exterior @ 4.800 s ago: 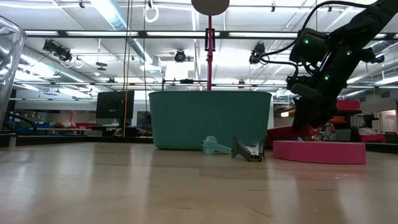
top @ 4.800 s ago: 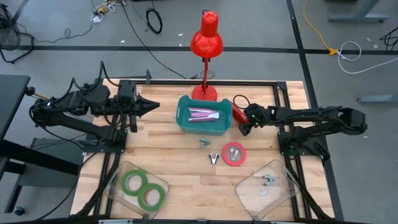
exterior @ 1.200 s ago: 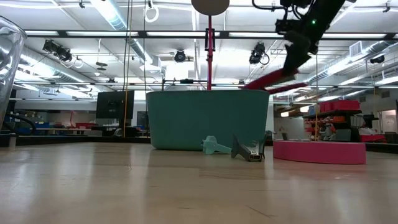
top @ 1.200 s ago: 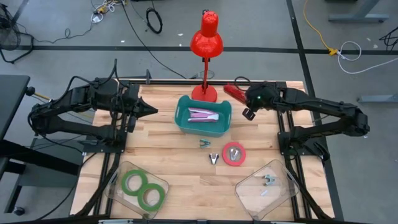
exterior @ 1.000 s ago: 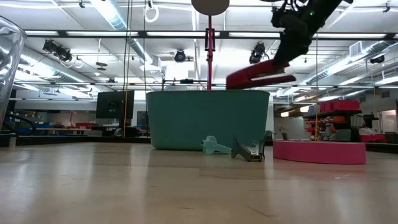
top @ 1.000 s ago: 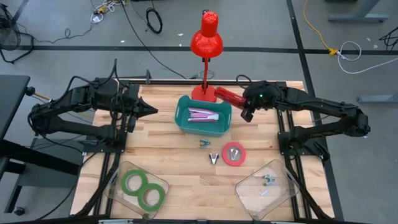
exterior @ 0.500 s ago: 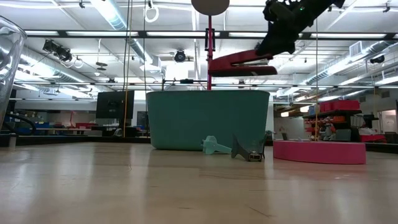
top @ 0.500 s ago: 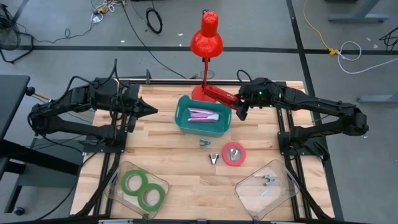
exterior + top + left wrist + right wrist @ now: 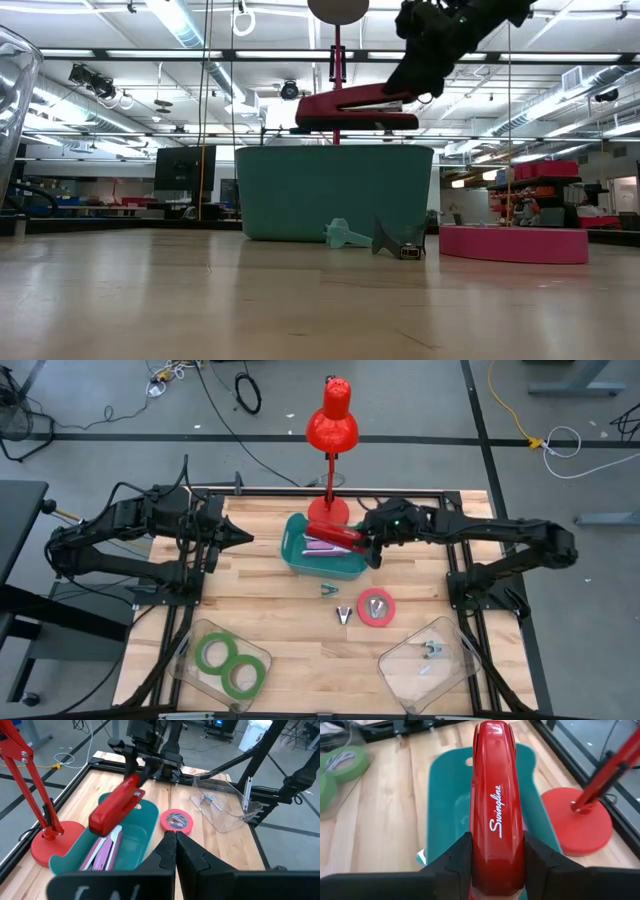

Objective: Pick and place Stapler, Stapler remover, tape
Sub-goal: Put the red stapler in the blue bin

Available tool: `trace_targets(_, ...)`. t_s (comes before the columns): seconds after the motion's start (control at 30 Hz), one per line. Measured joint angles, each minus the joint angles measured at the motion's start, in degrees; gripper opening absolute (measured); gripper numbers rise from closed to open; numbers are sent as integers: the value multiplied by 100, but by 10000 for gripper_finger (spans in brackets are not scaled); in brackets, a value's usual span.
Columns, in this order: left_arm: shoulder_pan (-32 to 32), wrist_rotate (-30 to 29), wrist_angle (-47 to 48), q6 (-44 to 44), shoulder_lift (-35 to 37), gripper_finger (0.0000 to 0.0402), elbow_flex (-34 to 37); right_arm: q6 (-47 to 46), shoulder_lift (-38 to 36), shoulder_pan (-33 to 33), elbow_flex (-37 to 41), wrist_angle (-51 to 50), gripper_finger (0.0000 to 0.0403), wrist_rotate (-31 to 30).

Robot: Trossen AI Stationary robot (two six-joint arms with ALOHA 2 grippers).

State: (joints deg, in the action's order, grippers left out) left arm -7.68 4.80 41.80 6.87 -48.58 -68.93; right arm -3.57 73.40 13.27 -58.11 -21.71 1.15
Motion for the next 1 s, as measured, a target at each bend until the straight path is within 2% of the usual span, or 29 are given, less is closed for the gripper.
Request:
trace_targets(0.4, -1, 0, -2, -2, 0, 5, 0, -33, 536, -324, 0, 680, 120, -19)
trace_targets(1.0, -1, 0, -2, 0, 0, 5, 0, -42, 1396, -427, 2, 730, 120, -35)
